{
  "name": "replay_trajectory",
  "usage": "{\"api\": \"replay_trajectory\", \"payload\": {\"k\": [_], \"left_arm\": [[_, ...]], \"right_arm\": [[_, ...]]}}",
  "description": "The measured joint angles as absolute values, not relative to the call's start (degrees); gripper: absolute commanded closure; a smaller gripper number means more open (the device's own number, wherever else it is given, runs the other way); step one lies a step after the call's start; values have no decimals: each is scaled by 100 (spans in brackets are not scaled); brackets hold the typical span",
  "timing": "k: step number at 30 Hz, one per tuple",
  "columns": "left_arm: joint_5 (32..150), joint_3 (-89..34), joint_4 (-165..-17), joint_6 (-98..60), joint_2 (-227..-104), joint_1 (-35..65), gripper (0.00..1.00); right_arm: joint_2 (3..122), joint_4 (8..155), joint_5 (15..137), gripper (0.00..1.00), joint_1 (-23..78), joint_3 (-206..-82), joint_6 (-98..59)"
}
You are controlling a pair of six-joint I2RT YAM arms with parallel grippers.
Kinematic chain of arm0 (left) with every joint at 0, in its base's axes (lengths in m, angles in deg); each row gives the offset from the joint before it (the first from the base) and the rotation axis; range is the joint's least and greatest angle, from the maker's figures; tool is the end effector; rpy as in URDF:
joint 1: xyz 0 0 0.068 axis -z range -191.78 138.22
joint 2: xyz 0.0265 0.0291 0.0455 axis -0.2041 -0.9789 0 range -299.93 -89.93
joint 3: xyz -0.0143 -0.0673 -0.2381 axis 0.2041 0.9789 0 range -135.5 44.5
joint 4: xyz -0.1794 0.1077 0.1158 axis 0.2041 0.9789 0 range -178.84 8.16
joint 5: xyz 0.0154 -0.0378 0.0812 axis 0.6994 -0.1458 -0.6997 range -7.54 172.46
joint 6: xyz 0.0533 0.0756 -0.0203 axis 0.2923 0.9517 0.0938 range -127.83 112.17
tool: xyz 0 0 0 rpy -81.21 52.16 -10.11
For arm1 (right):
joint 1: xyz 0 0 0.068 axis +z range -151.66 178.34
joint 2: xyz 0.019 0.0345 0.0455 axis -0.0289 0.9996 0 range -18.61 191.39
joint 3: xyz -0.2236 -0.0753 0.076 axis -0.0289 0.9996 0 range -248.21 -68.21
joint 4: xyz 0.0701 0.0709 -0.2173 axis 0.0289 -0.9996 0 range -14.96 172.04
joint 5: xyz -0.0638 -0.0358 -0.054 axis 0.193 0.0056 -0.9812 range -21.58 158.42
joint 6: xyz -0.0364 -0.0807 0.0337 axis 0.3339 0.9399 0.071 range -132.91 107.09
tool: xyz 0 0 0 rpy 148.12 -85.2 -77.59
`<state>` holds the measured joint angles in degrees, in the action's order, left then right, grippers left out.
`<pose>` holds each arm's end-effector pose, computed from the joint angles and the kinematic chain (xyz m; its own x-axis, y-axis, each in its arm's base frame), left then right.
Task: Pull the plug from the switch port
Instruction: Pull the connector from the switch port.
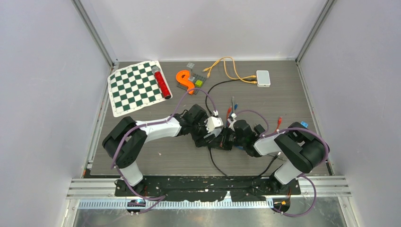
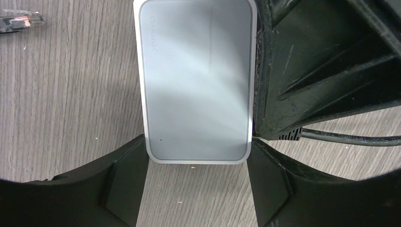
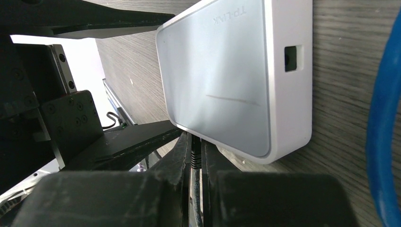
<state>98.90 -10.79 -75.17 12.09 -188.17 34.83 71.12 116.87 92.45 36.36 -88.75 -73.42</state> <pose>0.2179 -0.2657 0.1122 -0.2653 0.7564 -0.5978 0.9513 0.3062 -0.0347 0.1983 0.1993 0.0804 -0.9391 0.2750 -0.2062 -0.0201 0.5549 0.8317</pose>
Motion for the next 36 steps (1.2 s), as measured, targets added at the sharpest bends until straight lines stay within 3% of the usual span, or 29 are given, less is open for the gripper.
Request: {"api": "replay_trajectory", "payload": {"k": [14,28,36], "left_arm": [[9862,-1236,-7226,1163,-18865,3529,52],[9980,-1361,-7139,980,-18946,3595,52],[10052,-1420,-7073,936,-18976,3610,52]], "right_arm": [[7307,12507,9483,95,3566,-8534,-7659],[6500,10774,9492,95,3556,-8853,-6894],[6391,10590,9490,91,3556,-8866,-6830]]}}
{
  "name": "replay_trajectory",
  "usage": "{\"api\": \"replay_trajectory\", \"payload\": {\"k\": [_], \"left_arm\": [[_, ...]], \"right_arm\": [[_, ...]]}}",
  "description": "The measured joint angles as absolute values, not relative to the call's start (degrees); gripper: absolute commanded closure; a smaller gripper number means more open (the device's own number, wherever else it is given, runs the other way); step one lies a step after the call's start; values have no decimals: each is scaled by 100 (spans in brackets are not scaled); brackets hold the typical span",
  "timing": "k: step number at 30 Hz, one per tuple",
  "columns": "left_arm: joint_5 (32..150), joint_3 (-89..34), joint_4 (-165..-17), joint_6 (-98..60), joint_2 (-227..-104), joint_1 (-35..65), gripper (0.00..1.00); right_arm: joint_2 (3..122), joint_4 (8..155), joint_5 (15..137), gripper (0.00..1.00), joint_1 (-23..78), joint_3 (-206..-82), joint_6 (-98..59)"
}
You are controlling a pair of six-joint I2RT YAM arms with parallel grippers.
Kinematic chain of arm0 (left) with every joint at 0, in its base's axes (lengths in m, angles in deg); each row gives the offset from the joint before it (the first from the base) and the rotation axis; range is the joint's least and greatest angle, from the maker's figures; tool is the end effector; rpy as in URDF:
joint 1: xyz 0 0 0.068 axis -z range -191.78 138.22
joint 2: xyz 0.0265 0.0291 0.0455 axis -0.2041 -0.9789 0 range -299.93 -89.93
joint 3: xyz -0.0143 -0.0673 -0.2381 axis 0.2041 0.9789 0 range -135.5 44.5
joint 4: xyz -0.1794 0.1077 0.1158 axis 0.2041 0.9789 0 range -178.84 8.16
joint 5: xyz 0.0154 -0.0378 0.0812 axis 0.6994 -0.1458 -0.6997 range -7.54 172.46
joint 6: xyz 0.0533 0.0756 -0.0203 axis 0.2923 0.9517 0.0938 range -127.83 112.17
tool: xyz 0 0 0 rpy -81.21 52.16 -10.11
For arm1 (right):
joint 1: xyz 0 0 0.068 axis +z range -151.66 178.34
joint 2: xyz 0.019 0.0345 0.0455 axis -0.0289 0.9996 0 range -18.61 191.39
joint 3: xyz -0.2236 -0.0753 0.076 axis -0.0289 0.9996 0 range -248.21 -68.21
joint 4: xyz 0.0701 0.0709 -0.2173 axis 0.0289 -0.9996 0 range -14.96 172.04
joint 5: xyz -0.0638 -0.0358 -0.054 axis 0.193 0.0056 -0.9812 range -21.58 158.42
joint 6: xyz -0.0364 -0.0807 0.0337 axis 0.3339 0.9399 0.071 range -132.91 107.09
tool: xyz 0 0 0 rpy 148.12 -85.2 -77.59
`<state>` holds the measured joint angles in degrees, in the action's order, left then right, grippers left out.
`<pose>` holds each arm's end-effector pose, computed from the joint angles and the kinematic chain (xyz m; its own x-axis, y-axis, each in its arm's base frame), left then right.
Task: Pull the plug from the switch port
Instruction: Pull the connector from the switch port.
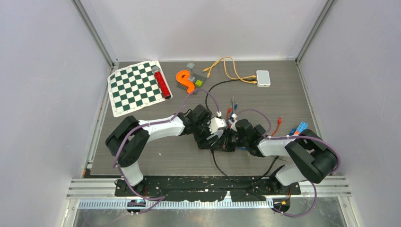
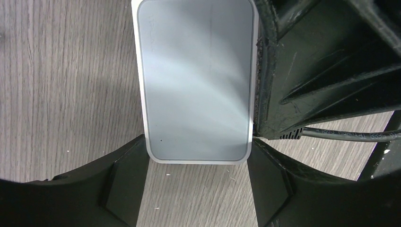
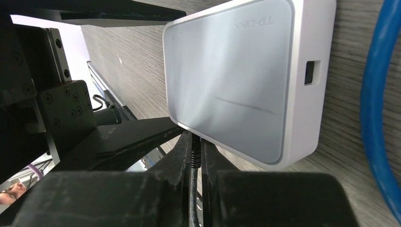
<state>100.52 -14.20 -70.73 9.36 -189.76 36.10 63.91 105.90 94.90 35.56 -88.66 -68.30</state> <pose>0.2125 -0.2745 0.1145 -0.3106 0.7626 -0.5674 0.9457 0.3083 -0.1033 0.1870 0.1900 0.0892 -0.9550 0.1998 -0.2192 -0.0605 0.5925 0.8033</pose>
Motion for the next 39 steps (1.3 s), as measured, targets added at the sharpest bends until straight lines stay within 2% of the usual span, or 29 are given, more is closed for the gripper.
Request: {"api": "replay_trajectory", "payload": {"k": [3,13,16,17,19,39], "left_arm": [[10146,-1433,-7036,958,-18981,3610,52],[10306,-1413,-7031,969,-18972,3536,53],[10297,-1413,-7034,967,-18974,3527,54],[10299,-1413,-7034,975,-18974,3523,54],[10297,-1413,-7027,1019,-18974,3518,54],[10124,-1616,-6865,930,-19112,3625,56]], "right_arm": [[6391,10572,9499,84,3556,-8873,-6846],[6695,10824,9638,70,3545,-8958,-7169],[6782,10916,9715,79,3547,-8958,-7235],[6824,10951,9754,86,3547,-8958,-7263],[6870,10999,9778,94,3540,-8958,-7287],[6594,11322,9874,95,3459,-8551,-7073]]}}
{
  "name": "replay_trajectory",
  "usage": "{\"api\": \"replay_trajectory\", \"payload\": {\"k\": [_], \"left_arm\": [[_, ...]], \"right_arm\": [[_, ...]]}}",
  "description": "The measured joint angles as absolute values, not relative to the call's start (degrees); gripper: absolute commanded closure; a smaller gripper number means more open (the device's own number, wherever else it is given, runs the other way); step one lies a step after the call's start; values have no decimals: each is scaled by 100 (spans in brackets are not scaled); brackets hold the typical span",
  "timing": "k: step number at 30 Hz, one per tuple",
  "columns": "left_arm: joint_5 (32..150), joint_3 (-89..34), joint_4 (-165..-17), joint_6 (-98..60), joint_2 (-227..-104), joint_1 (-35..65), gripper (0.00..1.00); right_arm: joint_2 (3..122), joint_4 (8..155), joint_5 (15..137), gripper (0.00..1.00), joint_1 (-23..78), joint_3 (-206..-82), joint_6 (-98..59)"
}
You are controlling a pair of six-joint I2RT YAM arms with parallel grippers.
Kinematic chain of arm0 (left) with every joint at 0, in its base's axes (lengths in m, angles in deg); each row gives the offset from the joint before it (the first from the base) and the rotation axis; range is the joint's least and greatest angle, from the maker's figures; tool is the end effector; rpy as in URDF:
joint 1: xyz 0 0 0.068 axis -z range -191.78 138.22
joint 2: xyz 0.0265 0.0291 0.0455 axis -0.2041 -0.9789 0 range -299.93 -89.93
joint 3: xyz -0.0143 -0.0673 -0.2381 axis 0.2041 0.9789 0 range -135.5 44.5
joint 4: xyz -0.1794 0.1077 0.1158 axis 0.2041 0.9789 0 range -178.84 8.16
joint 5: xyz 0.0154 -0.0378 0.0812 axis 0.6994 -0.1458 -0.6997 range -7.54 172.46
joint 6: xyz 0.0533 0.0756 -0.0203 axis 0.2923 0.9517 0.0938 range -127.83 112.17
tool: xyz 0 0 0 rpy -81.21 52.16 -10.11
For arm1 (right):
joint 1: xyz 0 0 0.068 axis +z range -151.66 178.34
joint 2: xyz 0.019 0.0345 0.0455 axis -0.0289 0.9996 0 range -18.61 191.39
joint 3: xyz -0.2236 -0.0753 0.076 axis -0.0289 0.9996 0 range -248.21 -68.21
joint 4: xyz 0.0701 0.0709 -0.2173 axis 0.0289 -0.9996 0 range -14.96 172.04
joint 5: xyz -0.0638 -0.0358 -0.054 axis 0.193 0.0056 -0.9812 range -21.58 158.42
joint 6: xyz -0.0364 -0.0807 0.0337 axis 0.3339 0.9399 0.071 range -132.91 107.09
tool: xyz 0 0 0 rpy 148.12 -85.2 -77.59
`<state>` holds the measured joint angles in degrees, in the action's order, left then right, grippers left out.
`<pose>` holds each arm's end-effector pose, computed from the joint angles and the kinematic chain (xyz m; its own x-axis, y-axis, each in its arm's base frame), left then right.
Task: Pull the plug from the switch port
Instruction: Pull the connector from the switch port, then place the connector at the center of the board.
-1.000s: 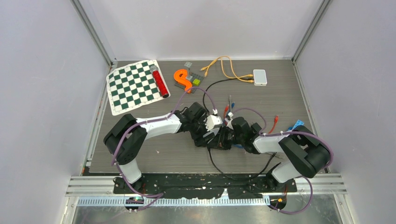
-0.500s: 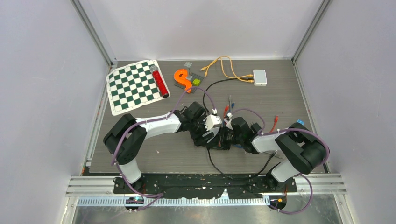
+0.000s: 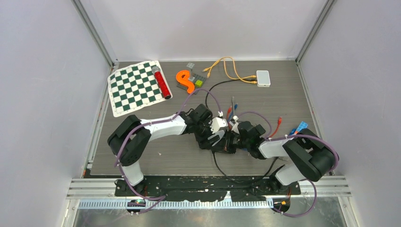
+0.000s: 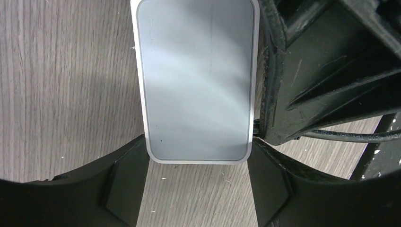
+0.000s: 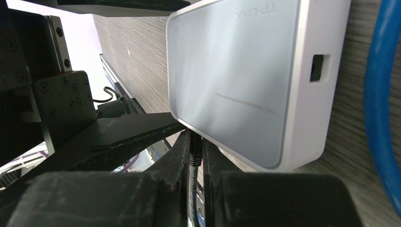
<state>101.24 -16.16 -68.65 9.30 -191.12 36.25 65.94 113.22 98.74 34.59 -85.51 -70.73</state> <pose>0.2130 -0.2779 0.1139 -0.3190 0.7717 -0.5502 0.9452 0.3021 -0.1242 0.1822 0.1872 0.0828 -0.9634 0.1996 -0.1788 -0.0451 0.5370 0.8424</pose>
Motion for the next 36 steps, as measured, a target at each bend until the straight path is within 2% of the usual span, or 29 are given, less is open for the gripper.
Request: {"api": "replay_trajectory", "payload": {"k": [13,17,22,26,32,33,34,35,36], "left_arm": [[10120,-1688,-6830,796,-19162,3669,56],[9890,-1723,-6972,768,-19219,3647,56],[9722,-1732,-7077,759,-19243,3632,54],[9724,-1712,-7101,779,-19241,3632,43],[9766,-1599,-7233,787,-19180,3632,25],[9768,-1577,-7261,785,-19167,3632,20],[9768,-1549,-7296,783,-19153,3632,7],[9772,-1514,-7313,777,-19138,3632,1],[9774,-1457,-7294,777,-19132,3632,1]], "right_arm": [[6253,10673,9879,95,3448,-8645,-6649],[6019,10050,10202,95,3507,-8700,-6326],[5974,10120,10580,95,3532,-8586,-6347],[5757,9781,10423,95,3521,-8580,-6267],[4496,8498,9520,95,3409,-8886,-5917],[4258,8286,9337,95,3370,-8956,-5871],[4004,8085,9158,95,3320,-9013,-5821],[3759,7882,8981,95,3254,-9067,-5779],[3545,7690,8814,95,3188,-9122,-5740]]}}
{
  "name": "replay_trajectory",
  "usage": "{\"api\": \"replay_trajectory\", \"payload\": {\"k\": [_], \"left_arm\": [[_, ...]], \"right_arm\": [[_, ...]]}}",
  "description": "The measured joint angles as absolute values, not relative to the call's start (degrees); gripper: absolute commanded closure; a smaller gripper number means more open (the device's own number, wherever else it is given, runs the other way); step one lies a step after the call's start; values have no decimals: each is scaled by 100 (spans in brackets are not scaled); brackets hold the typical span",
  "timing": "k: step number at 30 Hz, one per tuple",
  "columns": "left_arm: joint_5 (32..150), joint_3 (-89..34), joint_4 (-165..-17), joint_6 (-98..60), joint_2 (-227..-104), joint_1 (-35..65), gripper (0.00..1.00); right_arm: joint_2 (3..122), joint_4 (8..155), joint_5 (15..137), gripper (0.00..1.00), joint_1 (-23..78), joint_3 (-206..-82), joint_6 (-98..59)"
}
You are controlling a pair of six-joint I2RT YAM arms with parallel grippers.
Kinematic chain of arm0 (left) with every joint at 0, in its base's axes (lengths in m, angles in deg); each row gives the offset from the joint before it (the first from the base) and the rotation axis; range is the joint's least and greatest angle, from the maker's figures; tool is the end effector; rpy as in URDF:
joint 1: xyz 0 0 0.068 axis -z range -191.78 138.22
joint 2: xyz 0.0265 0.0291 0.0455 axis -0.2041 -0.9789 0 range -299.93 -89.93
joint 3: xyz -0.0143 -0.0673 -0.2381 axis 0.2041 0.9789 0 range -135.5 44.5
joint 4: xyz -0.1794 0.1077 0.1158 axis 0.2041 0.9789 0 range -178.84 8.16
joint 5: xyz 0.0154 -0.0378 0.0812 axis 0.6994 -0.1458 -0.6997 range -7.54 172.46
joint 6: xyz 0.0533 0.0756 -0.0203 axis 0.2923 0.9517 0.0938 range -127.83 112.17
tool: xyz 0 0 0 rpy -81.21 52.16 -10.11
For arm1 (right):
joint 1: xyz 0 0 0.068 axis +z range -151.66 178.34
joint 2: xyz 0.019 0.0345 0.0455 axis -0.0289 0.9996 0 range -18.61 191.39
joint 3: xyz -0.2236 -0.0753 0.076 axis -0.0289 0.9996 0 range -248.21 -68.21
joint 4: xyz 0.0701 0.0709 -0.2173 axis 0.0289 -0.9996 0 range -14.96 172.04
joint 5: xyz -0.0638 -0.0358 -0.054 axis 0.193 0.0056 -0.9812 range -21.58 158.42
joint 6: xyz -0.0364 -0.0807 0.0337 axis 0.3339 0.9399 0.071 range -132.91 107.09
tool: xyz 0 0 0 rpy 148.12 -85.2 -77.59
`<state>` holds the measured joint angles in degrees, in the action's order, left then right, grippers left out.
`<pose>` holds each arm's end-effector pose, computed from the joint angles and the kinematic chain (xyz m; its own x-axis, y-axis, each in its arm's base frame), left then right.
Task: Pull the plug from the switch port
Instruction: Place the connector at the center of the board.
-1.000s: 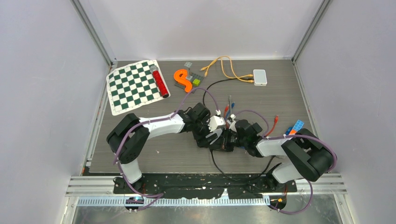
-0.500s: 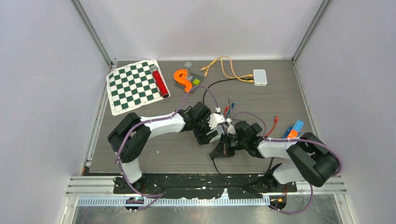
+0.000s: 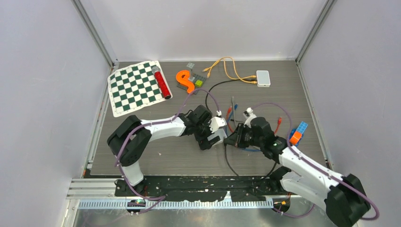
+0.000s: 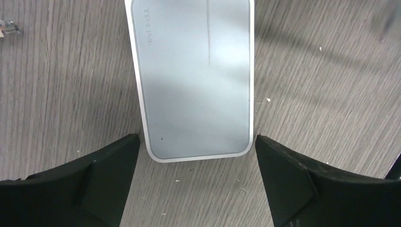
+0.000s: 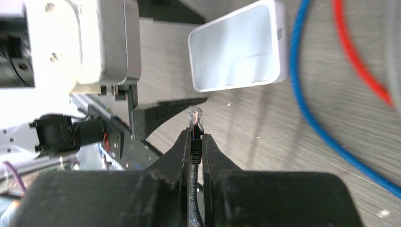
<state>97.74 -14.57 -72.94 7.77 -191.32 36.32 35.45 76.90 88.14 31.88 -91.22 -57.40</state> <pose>0.2193 -0.2780 0.1095 -0.3287 0.7549 -0.5676 0.9335 0.3508 -0.0741 0.1717 0.1485 0.1523 -0.8747 0.2117 -0.4360 -0.1880 0.6810 0.7077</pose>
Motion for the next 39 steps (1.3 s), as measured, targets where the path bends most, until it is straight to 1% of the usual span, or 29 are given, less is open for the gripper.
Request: {"api": "replay_trajectory", "payload": {"k": [3,6,11,17,22,27,32,39], "left_arm": [[9785,-1308,-7333,750,-19018,3634,0],[9757,-1138,-7351,702,-18865,3632,0],[9558,-613,-7410,446,-18329,3632,0],[8955,-143,-7742,108,-17324,3628,0],[8303,134,-8096,-47,-16537,3582,0],[7928,211,-8255,-146,-16314,3542,0],[7716,250,-8304,-190,-16277,3536,0],[7493,486,-8430,-314,-16085,3536,0]], "right_arm": [[2959,7134,8316,95,2935,-9281,-5624],[2623,6706,7944,95,2714,-9452,-5539],[2474,6302,7652,95,2270,-9902,-5355],[2951,6173,7621,95,2017,-10901,-5134],[3043,6090,7656,95,2006,-11841,-4870],[3268,6057,7654,95,1973,-12680,-4616],[3880,5943,7691,95,1886,-13296,-4439],[4765,5799,7791,95,1741,-13806,-4197]]}}
